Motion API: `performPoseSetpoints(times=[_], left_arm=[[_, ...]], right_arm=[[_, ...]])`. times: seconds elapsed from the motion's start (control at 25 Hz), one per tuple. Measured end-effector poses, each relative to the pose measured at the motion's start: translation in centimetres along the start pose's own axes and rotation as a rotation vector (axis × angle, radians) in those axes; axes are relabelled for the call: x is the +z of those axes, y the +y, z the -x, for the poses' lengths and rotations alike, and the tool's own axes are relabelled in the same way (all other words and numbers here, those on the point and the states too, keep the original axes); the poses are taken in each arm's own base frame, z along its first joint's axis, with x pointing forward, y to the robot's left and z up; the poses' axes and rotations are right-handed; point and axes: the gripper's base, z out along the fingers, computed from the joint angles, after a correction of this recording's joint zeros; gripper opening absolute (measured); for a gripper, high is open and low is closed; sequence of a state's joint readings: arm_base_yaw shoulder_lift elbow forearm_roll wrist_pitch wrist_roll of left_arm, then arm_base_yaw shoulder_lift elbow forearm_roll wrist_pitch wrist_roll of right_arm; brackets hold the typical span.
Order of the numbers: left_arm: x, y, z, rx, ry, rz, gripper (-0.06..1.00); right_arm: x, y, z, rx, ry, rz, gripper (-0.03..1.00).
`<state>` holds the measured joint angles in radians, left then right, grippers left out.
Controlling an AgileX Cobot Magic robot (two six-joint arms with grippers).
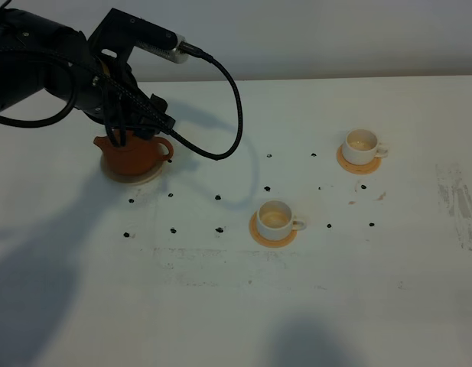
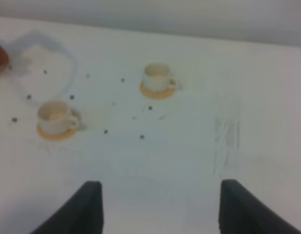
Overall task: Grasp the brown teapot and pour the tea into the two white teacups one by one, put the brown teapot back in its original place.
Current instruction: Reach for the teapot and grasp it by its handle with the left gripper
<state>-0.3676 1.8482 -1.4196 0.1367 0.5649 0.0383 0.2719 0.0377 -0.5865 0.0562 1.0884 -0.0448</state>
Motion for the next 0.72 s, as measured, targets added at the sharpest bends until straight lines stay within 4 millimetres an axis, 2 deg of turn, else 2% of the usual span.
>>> performPoseSetpoints(times=[0.16, 0.32, 0.56, 0.72], left_arm=[[0.0, -0.3, 0.0, 0.0, -0.001, -0.009, 0.68], [0.6, -0.4, 0.0, 0.01, 0.006, -0.013, 0.68], [3.9, -0.8, -0.5, 0.016, 0.038, -0.024, 0.68], [5.0, -0.8, 0.5, 0.016, 0.025, -0.022, 0.68]], right_arm=[[0.9, 0.0, -1.7, 0.002, 0.048, 0.002, 0.5], [0.8, 0.0, -1.8, 0.002, 0.046, 0.0, 0.5], [0.8, 0.0, -1.8, 0.001, 0.046, -0.002, 0.5], [0.8, -0.2, -1.8, 0.012, 0.047, -0.019, 0.5]])
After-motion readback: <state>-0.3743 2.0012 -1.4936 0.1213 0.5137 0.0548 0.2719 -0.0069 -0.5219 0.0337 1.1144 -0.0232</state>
